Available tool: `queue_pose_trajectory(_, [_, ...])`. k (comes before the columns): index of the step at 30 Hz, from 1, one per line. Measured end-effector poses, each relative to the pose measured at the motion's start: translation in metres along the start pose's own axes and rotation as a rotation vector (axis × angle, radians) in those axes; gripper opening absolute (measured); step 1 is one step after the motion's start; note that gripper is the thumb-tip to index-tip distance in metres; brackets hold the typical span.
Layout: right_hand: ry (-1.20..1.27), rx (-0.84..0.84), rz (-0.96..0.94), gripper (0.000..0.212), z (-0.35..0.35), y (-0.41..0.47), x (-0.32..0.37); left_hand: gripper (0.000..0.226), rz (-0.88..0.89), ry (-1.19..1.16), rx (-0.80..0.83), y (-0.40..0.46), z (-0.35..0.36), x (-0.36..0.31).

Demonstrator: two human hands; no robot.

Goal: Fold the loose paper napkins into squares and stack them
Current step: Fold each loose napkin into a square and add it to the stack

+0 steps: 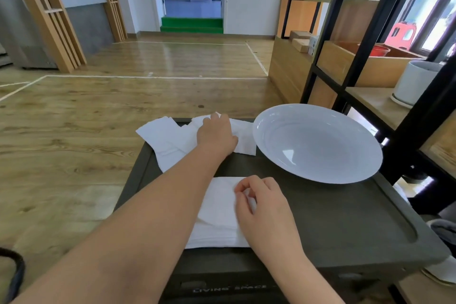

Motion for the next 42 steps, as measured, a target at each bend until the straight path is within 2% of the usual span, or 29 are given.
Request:
queue_pose_trajectory(4, [0.017, -0.004, -0.010, 0.009, 0.000, 0.000, -0.001, 0.025, -0.010, 0.057, -0.062, 0.011, 0.004, -0.003])
queue_pose_trajectory(9, [0.018, 0.007, 0.010, 0.008, -0.001, 0.000, -0.001, 0.028, 0.053, 0.013, -0.235, 0.003, -0.011, -0.004])
queue_pose_trajectory(12, [0.177, 0.008, 0.105, 0.012, -0.010, 0.001, -0.002, 0.037, 0.117, -0.168, -0.408, -0.014, -0.040, -0.003])
queue_pose_trajectory(14, [0.336, -0.031, 0.192, 0.010, -0.024, 0.003, -0.004, 0.032, 0.122, -0.403, -0.473, -0.033, -0.063, -0.004])
queue_pose_trajectory(17, [0.524, -0.048, 0.330, 0.016, -0.046, 0.013, -0.008, 0.021, 0.097, -0.878, -0.427, -0.078, -0.083, -0.003])
queue_pose_trajectory(19, [0.694, 0.052, 0.427, 0.028, -0.055, 0.024, -0.001, 0.018, 0.011, -1.176, -0.306, -0.109, -0.085, 0.000])
queue_pose_trajectory(21, [0.771, 0.175, 0.512, 0.035, -0.058, 0.032, 0.010, 0.019, -0.080, -1.307, -0.194, -0.136, -0.081, 0.006])
queue_pose_trajectory(24, [0.694, 0.272, 0.526, 0.039, -0.055, 0.030, 0.024, 0.018, -0.209, -1.356, -0.162, -0.164, -0.076, 0.018])
queue_pose_trajectory(27, [0.677, 0.175, 0.446, 0.045, -0.052, 0.022, 0.033, 0.018, -0.301, -1.330, -0.204, -0.179, -0.073, 0.031])
queue_pose_trajectory(30, [0.529, 0.105, 0.319, 0.044, -0.048, 0.023, 0.042, 0.020, -0.331, -1.102, -0.256, -0.182, -0.072, 0.044])
queue_pose_trajectory(33, [0.271, 0.074, 0.225, 0.040, -0.042, 0.031, 0.042, 0.024, -0.321, -0.887, -0.238, -0.179, -0.070, 0.050])
queue_pose_trajectory(36, [0.069, 0.065, 0.189, 0.036, -0.034, 0.034, 0.033, 0.025, -0.302, -0.751, -0.236, -0.177, -0.067, 0.052])
queue_pose_trajectory(42, [-0.115, 0.078, 0.188, 0.029, -0.021, 0.028, 0.018, 0.020, -0.269, -0.561, -0.173, -0.180, -0.052, 0.052])
Point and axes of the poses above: each hand's wrist, its own y-axis towards the middle knuckle, its own z-axis out of the palm, x = y × z, the point moved 2 cm from there along y, towards the middle knuckle, and after that the axes turned 7 degrees about -y, right-handed, at the moved point
